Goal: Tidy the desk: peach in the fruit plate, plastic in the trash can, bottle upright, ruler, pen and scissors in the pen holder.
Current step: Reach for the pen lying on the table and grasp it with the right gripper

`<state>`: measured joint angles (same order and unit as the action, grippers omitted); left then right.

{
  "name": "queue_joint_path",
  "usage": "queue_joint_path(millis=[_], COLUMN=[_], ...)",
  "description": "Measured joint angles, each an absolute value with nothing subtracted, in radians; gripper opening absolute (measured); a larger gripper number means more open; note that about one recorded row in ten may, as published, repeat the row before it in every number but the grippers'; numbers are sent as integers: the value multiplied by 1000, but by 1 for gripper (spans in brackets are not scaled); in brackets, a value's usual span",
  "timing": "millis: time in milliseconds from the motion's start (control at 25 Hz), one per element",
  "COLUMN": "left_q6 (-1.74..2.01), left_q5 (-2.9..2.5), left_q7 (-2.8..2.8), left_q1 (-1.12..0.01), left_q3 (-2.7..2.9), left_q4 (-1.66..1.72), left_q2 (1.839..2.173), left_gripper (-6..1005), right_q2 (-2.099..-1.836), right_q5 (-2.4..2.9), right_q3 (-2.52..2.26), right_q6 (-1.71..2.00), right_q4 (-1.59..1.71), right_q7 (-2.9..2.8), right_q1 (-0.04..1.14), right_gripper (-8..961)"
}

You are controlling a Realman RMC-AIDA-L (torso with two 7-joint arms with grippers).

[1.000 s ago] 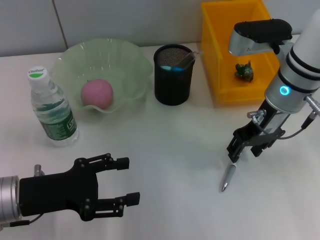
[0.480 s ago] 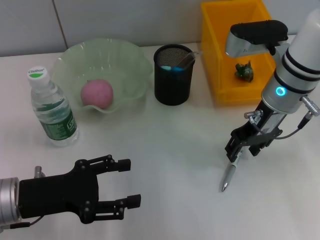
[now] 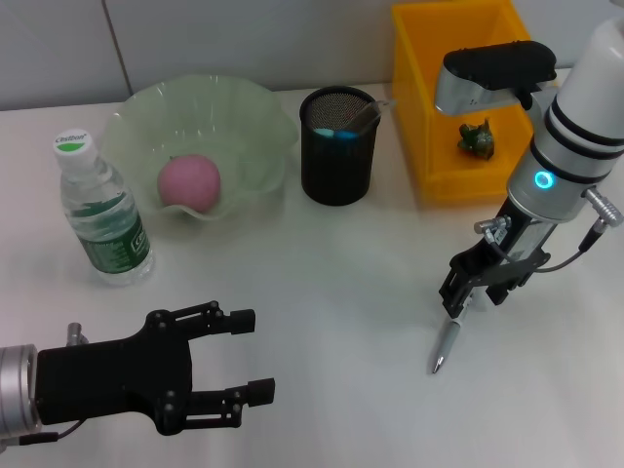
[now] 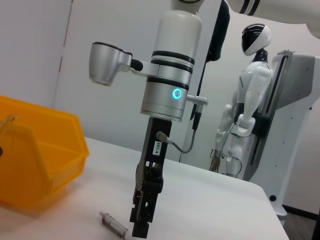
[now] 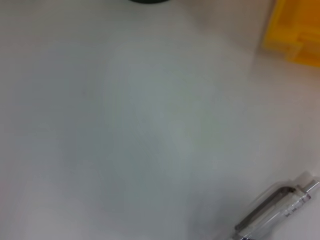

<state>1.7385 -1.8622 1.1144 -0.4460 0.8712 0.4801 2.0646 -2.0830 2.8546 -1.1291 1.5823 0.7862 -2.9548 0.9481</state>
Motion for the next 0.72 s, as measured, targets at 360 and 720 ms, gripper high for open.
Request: queue_joint_path(millis=[360,720], left_q6=[1741,1745], left_q5=[-1866,-1867], left_q7=[1115,1115], left_q1=[-448,-448], left_q3=[871,871], left_q4=[481,490], left_q2=[2064,2064], left_gripper=[817,817], right_q2=[-2083,-2083], right_q5=[2855,2864], right_q3=[-1131,-1147], right_q6=[1570,1561], right_q4=[753,748], right_q7=[-2955,-2955], right_q1=[966,972], right_gripper=[603,603])
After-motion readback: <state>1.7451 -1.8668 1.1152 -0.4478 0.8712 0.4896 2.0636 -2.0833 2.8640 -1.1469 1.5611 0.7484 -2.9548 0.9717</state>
